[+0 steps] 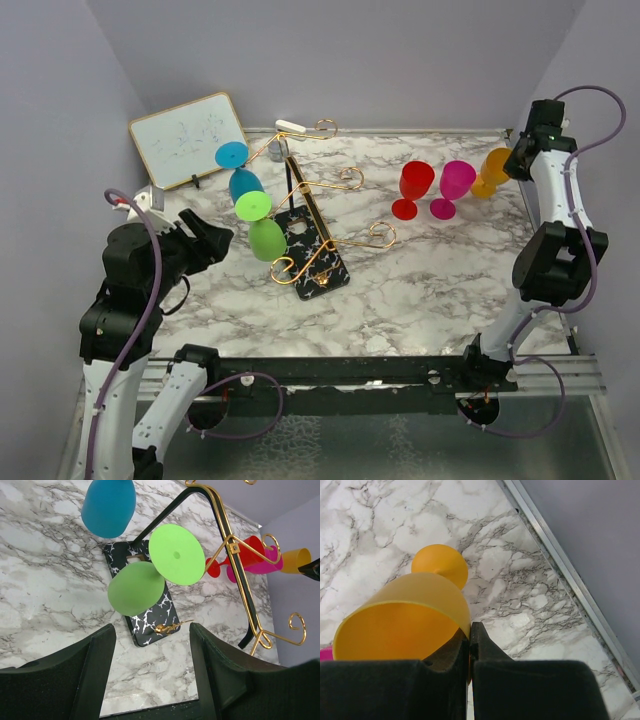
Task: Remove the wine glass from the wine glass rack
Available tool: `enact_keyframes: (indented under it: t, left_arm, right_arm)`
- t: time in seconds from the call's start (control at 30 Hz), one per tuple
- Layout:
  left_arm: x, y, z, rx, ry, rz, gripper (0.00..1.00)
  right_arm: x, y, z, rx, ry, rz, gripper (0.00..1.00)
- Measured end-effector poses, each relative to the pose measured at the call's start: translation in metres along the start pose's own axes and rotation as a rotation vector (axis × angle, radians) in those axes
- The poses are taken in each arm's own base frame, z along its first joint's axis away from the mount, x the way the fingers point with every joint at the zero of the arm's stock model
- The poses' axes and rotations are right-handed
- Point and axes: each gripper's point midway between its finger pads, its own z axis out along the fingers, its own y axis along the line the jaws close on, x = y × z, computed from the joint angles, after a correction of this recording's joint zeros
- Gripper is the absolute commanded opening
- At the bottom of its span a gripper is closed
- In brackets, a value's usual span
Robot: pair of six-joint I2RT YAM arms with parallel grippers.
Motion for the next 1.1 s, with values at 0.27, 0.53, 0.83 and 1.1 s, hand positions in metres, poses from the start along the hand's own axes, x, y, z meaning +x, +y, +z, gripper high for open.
enact_keyframes:
  t: [0.27,0.53,0.83,1.1]
  left_arm:
    - [0.004,0.000,-0.001,0.008,0.007,0.004,0.63]
    - [0.005,0.000,-0.002,0.010,0.007,0.005,0.64]
    - [0.006,0.000,-0.002,0.012,0.010,0.005,0.66]
    - [0.006,0.000,-0.001,0.009,0.007,-0.002,0.66]
  right_arm:
    - [0.019,-0.004,0.008,0.014,0.045,-0.019,0.01]
    - [0.033,-0.007,0.013,0.021,0.080,-0.037,0.27]
    - [0.032,-0.005,0.010,0.009,0.078,-0.034,0.40]
    - [-0.015,-0.003,-0.049,-0.043,-0.069,0.027,0.39]
